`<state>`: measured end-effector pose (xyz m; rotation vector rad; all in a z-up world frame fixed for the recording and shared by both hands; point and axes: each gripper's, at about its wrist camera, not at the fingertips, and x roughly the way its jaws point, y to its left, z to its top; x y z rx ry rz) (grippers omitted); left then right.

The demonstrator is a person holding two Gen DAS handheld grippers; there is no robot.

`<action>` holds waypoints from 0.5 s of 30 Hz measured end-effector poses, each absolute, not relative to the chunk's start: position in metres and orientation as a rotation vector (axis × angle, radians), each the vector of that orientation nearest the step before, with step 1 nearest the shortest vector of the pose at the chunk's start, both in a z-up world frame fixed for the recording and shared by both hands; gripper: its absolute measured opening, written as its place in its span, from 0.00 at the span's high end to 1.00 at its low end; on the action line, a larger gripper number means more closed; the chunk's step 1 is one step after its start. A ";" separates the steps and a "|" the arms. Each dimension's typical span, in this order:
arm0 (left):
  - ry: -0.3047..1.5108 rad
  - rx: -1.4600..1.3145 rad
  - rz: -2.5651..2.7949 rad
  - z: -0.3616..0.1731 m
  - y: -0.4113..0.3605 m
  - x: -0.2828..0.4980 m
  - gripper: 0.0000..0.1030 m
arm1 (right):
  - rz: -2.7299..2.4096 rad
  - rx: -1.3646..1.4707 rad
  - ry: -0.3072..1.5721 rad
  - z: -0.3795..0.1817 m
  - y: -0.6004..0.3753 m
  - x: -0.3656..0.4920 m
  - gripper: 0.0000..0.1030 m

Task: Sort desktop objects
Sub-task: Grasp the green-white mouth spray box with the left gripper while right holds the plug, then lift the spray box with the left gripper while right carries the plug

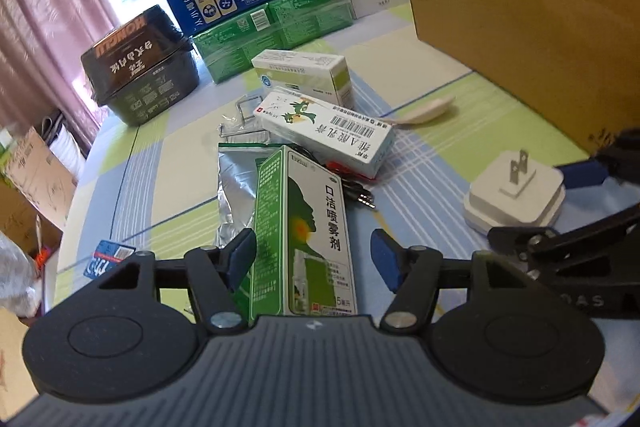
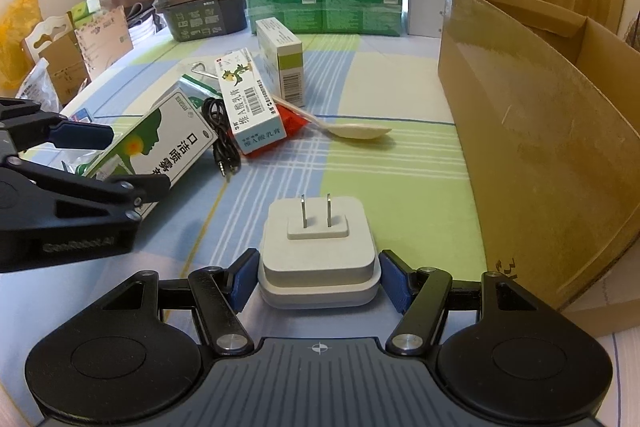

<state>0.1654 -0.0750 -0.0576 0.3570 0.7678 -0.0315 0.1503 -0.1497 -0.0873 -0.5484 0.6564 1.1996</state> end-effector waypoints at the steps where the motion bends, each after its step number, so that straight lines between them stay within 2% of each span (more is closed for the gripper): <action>1: 0.771 0.363 -0.028 -0.060 -0.076 0.167 0.42 | 1.200 -0.549 0.656 -0.087 -0.150 0.150 0.40; 10: 0.813 0.425 -0.027 -0.075 -0.080 0.173 0.43 | 1.199 -0.544 0.663 -0.086 -0.150 0.153 0.40; 15: 0.843 0.452 -0.044 -0.082 -0.085 0.170 0.47 | 1.201 -0.539 0.670 -0.084 -0.151 0.154 0.40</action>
